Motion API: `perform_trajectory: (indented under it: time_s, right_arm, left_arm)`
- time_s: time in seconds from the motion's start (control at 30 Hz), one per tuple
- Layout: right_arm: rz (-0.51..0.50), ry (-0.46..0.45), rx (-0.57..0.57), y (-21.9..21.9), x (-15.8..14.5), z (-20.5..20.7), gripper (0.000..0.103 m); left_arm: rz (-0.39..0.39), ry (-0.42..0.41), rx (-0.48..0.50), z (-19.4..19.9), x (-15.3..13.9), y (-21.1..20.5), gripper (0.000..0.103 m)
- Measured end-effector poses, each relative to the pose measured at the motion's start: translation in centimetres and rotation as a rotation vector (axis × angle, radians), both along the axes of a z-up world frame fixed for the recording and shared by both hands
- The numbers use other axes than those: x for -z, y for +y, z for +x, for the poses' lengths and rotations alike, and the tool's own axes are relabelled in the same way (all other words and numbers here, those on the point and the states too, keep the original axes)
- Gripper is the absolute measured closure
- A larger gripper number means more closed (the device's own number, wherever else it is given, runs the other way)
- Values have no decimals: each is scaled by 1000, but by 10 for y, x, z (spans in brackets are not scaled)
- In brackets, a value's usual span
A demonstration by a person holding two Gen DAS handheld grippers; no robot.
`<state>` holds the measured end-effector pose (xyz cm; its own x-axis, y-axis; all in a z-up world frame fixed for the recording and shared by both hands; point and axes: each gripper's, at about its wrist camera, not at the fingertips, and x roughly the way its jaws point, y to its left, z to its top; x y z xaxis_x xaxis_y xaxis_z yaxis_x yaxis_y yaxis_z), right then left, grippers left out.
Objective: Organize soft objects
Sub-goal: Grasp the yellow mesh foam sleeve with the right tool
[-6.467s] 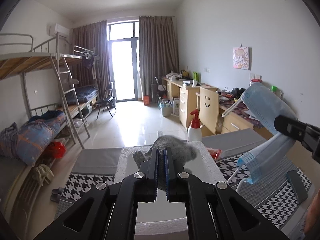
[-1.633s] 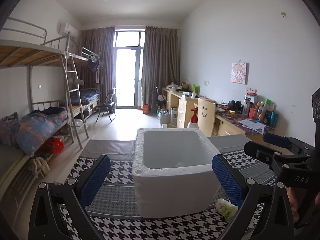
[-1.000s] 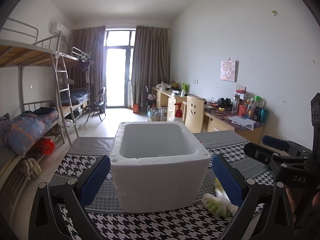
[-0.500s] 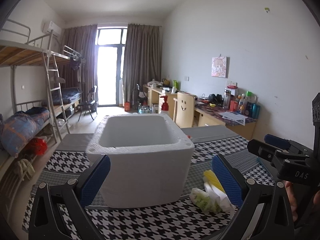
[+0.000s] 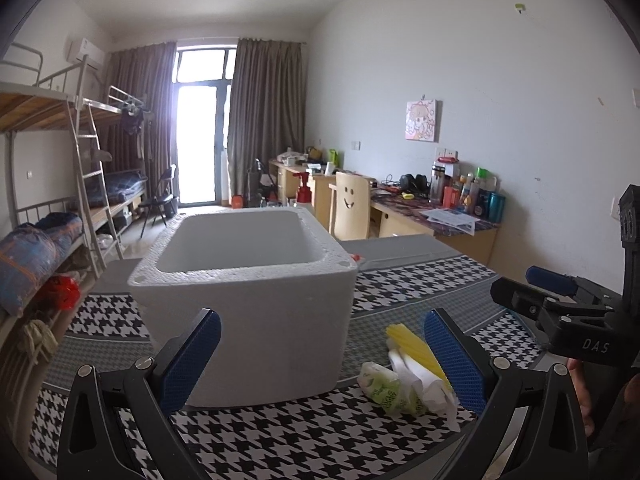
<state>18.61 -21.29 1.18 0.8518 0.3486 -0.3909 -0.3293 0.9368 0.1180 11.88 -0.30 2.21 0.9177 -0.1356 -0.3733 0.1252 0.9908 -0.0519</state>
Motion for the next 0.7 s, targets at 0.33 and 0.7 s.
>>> perform_trajectory:
  time_s: [0.33, 0.7]
  right_arm:
    - [-16, 33, 16, -5, 12, 0, 8]
    - [-16, 94, 14, -10, 31, 8, 8]
  left_arm:
    - [-3, 51, 48, 6, 12, -12, 1]
    - [4, 96, 84, 13, 25, -22, 1]
